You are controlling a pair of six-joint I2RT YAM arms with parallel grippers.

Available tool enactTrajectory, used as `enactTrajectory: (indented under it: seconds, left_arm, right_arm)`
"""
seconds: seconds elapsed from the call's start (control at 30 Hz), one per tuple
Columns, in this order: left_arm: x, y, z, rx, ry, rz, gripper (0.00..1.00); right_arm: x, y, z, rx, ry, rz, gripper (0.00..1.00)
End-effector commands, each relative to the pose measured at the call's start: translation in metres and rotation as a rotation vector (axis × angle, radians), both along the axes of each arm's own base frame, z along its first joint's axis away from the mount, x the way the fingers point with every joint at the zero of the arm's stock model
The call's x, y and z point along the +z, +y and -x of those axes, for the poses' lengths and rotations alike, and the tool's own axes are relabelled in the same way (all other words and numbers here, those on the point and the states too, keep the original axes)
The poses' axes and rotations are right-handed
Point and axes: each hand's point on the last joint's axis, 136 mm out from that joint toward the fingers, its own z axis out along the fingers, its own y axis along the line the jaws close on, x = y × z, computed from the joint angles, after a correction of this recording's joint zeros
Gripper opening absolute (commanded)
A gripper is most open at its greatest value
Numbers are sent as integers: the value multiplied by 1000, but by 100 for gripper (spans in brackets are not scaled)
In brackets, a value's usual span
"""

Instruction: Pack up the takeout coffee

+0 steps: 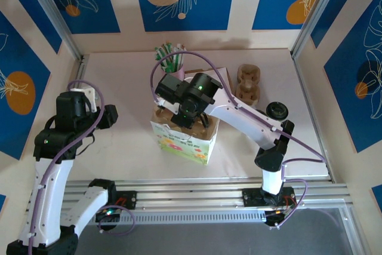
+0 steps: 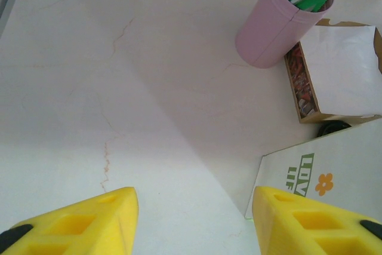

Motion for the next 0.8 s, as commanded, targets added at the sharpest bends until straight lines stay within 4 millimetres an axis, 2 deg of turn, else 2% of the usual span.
enactTrajectory:
  seconds: [0.0, 0.23, 0.5, 0.77]
  left_arm:
    - [-5, 1, 1, -13, 14, -28, 53]
    - [-5, 1, 0, -14, 19, -29, 53]
    - [-7, 2, 1, -15, 24, -36, 53]
    - [-7, 3, 1, -11, 24, -40, 53]
  right_arm:
    - [2, -15, 8, -54, 31, 19, 15]
    - [-11, -23, 14, -79, 70, 38, 14]
    - [-43, -30, 17, -125, 143, 73, 13]
    - [-46, -33, 15, -146, 153, 63, 13]
